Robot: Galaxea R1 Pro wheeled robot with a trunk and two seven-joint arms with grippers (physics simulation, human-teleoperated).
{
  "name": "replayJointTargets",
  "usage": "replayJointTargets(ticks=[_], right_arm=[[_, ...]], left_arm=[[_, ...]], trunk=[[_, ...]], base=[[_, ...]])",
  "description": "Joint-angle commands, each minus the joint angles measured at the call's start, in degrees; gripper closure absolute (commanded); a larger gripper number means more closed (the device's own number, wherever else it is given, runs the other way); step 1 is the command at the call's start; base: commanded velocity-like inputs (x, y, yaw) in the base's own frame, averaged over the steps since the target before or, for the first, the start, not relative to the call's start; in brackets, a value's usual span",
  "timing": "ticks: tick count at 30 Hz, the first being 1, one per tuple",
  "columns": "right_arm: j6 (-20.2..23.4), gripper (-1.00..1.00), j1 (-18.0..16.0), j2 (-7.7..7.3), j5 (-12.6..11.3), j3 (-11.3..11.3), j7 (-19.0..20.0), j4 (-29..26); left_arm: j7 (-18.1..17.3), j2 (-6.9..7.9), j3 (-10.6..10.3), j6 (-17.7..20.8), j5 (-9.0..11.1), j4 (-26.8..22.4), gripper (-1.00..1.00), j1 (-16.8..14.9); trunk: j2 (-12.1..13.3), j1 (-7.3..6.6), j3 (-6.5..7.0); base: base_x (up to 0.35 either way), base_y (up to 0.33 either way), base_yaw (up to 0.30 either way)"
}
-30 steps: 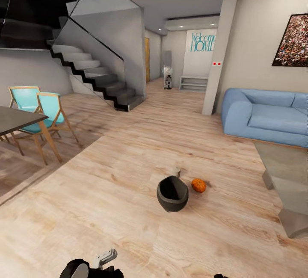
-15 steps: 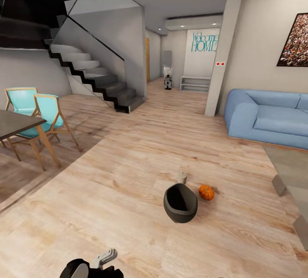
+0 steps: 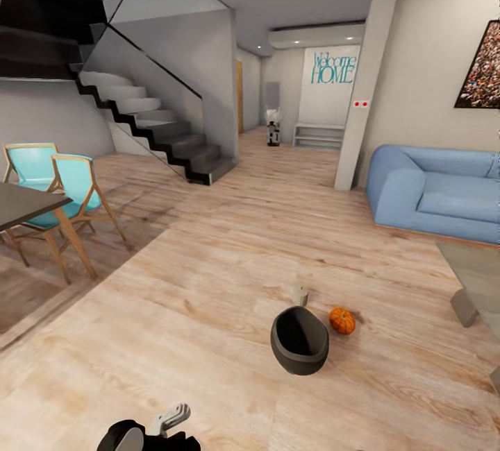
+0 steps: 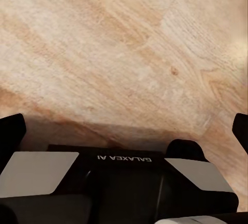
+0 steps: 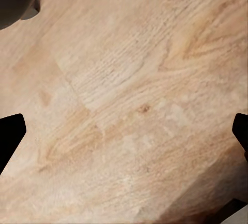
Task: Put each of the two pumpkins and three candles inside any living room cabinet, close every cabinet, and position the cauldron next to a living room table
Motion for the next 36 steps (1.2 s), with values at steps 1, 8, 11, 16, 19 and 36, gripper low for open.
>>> replayJointTargets(ticks=[1,8,11,16,19,36], right_arm=[[0.00,-1.00,0.00,0.00,0.00,0.00,0.00,0.00],[0.03,-1.00,0.00,-0.01,0.01,0.00,0.04,0.00],[0.09,-1.00,0.00,-0.01,0.07,0.00,0.08,0.00],[0.07,-1.00,0.00,0.00,0.16,0.00,0.09,0.00],[0.04,-1.00,0.00,0.02,0.23,0.00,0.09,0.00],[15.62,-1.00,-3.92,1.57,6.27,12.64,-12.83,-16.22]], left_arm=[[0.00,0.00,0.00,0.00,0.00,0.00,-1.00,0.01],[0.00,0.00,0.00,0.00,0.00,0.02,-1.00,0.01],[0.01,0.00,0.00,0.00,0.00,0.02,-1.00,-0.01],[0.00,0.06,0.00,0.00,0.00,0.00,-1.00,0.01],[0.00,0.08,0.00,0.00,0.00,0.00,-1.00,0.01],[0.52,-0.07,-0.08,1.38,-0.20,-3.60,-1.00,-3.42]], trunk=[[0.00,0.00,0.00],[0.00,0.00,0.00],[0.00,0.00,0.00],[0.00,0.00,0.00],[0.00,0.00,0.00],[0.00,0.00,0.00]], base=[[0.019,0.002,-0.147],[0.032,0.001,-0.240],[0.169,0.051,-0.275],[0.247,0.139,-0.278],[0.263,0.162,-0.279],[0.251,0.049,-0.091]])
